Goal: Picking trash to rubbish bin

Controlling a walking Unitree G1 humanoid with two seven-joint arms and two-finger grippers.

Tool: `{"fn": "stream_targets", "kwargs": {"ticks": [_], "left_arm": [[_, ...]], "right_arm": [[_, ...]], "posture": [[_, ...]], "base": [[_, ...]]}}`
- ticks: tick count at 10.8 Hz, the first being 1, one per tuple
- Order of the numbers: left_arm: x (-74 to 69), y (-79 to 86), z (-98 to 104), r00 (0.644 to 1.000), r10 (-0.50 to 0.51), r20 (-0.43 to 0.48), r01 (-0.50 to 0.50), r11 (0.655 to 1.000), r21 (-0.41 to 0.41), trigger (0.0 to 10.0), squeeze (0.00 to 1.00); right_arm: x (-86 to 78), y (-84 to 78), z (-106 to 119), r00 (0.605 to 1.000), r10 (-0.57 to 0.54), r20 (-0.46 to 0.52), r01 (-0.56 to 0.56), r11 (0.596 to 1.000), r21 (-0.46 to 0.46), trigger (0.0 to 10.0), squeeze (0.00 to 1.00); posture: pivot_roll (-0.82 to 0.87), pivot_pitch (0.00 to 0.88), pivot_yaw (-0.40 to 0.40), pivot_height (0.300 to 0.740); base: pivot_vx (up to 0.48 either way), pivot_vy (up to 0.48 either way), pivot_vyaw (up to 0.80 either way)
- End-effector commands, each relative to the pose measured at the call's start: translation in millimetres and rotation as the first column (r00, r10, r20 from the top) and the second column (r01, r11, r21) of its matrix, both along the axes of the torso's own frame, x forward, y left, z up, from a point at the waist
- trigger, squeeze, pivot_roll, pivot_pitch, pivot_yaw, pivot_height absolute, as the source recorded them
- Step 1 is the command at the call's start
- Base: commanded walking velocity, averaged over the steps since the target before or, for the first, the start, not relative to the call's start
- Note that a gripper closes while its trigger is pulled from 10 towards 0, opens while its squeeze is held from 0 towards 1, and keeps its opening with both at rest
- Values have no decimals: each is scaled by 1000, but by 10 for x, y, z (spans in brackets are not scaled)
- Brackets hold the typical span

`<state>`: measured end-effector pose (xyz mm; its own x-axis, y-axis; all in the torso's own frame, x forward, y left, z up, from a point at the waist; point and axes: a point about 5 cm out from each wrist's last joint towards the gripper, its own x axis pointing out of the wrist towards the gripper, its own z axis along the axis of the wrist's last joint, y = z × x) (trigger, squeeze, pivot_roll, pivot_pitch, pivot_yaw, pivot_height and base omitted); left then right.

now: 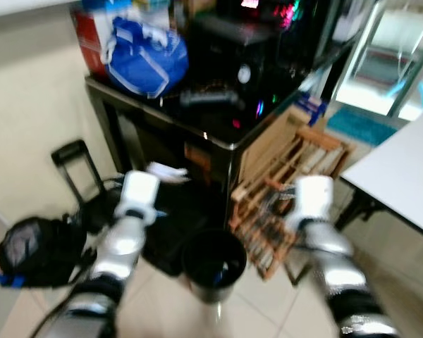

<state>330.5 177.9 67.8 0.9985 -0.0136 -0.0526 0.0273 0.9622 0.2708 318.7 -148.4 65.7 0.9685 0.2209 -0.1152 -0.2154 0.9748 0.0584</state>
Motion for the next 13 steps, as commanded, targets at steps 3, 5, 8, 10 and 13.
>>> {"fn": "stream_targets", "kwargs": {"ticks": [3, 5, 8, 10, 13], "left_arm": [[27, -85, 27, 1000, -20, 6, 20, 1000, -7, 10000, 0], [25, -79, 25, 1000, -19, 6, 19, 1000, -6, 10000, 0], [-19, -79, -72, 999, -14, -37, 14, 1000, -8, 10000, 0], [-130, -67, -274, 992, -3, -127, 3, 1000, -5, 10000, 0], [-374, 0, -613, 957, 24, -288, -26, 1000, -3, 10000, 0]], "right_arm": [[16, -134, 42, 1000, -27, 9, 27, 999, -18, 10000, 0], [14, -128, 40, 1000, -25, 8, 25, 1000, -17, 10000, 0], [-26, -144, -74, 999, -30, -37, 29, 999, -31, 10000, 0], [-146, -216, -399, 977, -65, -203, 41, 992, -120, 10000, 0], [-416, -238, -787, 916, -60, -397, -7, 986, -165, 10000, 0]], "posture": [[3, 27, 30, 740], [5, 30, 30, 740], [4, 28, 32, 740], [2, 28, 31, 740], [8, 23, 21, 740]], "base": [[349, 0, 0], [341, 0, 0], [345, 0, 0], [339, 0, 0], [0, 0, 0]]}}
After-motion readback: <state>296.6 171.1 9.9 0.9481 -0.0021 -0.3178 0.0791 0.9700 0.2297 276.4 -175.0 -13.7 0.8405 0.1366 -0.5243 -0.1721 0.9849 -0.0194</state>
